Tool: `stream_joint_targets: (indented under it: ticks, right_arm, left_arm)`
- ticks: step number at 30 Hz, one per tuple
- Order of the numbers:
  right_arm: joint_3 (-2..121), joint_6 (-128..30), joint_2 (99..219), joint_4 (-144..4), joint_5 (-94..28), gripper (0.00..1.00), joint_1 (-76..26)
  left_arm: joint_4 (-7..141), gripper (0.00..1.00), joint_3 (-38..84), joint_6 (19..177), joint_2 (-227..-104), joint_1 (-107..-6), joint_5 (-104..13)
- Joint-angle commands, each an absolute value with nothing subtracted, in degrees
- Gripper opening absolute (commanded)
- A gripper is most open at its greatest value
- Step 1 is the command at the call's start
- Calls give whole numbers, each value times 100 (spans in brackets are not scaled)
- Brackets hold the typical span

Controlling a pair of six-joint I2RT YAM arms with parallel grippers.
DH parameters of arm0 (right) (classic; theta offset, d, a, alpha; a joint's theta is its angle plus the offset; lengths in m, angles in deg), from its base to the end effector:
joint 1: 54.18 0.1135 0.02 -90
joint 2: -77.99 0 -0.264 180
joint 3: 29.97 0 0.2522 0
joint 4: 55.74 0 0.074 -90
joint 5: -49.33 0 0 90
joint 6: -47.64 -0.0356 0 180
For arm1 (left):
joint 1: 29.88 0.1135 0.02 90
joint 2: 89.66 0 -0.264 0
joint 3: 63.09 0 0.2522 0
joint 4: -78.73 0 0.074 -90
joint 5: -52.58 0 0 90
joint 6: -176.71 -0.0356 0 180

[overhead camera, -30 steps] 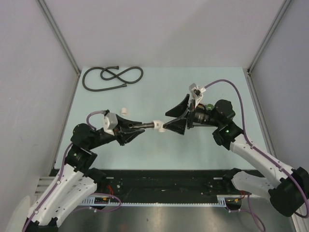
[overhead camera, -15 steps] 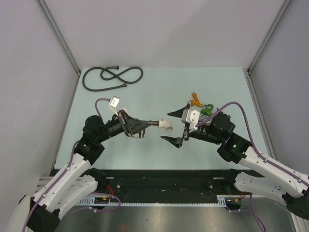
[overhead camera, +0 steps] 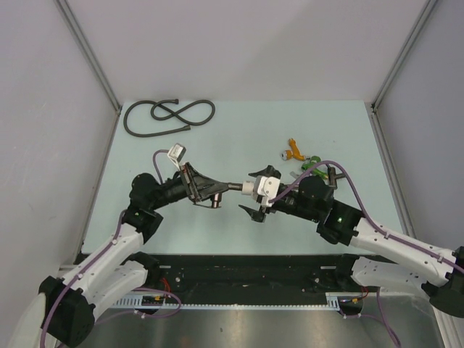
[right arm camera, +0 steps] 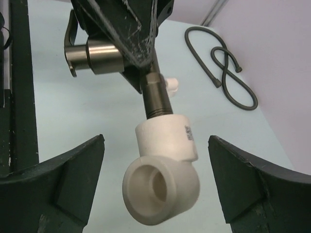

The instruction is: Install the water faucets

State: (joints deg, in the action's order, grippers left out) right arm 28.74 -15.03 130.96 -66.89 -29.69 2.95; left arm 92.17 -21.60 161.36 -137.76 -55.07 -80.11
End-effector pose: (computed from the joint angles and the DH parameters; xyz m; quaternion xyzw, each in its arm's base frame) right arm 0.1139 0.1888 0.3392 -0.5425 0.5019 0.2406 0.6291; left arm 0.1650 -0.1043 0.2929 -0.0113 0.6754 -0.6886 0.2637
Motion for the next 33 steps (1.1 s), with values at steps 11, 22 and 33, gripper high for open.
stream_joint_targets:
  ticks: [11, 22, 33]
  right_arm:
    - [2888, -1915, 13019, -6195, -2802, 22, 454]
    - [2888, -5305, 13177, -5010, -703, 0, -863]
    - [2888, -8655, 14267, -3541, 696, 0, -1629]
  left_arm:
    - [9934, 0, -1901, 16380, -13853, -5397, -8479]
    - [8817, 9, -1548, 12067, -12659, -5414, -8347]
    - [7791, 15, -1540, 7735, -11709, -5432, -10025]
